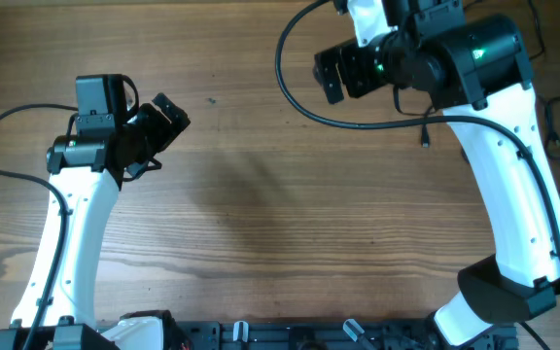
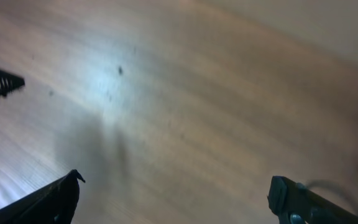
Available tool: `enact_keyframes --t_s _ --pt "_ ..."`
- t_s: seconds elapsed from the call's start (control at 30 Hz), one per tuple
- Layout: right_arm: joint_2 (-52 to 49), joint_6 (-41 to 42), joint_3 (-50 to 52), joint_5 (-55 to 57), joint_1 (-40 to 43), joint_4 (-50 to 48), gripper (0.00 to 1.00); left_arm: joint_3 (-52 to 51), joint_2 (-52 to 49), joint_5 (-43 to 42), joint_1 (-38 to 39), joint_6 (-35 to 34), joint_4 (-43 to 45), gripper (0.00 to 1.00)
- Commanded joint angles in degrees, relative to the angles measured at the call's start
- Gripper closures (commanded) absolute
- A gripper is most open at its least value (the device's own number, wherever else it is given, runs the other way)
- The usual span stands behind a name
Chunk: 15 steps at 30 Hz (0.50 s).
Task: Untangle cables
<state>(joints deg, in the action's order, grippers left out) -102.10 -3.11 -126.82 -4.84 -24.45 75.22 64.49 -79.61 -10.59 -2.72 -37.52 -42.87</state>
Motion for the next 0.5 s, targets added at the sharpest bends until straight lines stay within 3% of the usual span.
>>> enact_keyframes --t_s 0.0,0.13,0.2,0.47 --pt "3.21 -5.9 1.01 0.92 0.37 -4.66 0.0 0.0 -0.37 -0.28 0.26 1.11 0.2 0.0" --pt "10.1 -5.95 14.86 -1.25 2.4 -18.14 0.0 0.0 -0.37 -0.28 0.26 1.11 0.2 0.0" --pt "16.59 -5.9 28.46 -2.93 4.02 -29.31 0.0 0.0 -0.37 -0.28 0.26 1.11 0.2 0.0" --pt "41.55 -5.73 66.36 -5.27 13.66 -56.24 0.0 0.0 -0.37 -0.28 0.26 1.11 0.2 0.0"
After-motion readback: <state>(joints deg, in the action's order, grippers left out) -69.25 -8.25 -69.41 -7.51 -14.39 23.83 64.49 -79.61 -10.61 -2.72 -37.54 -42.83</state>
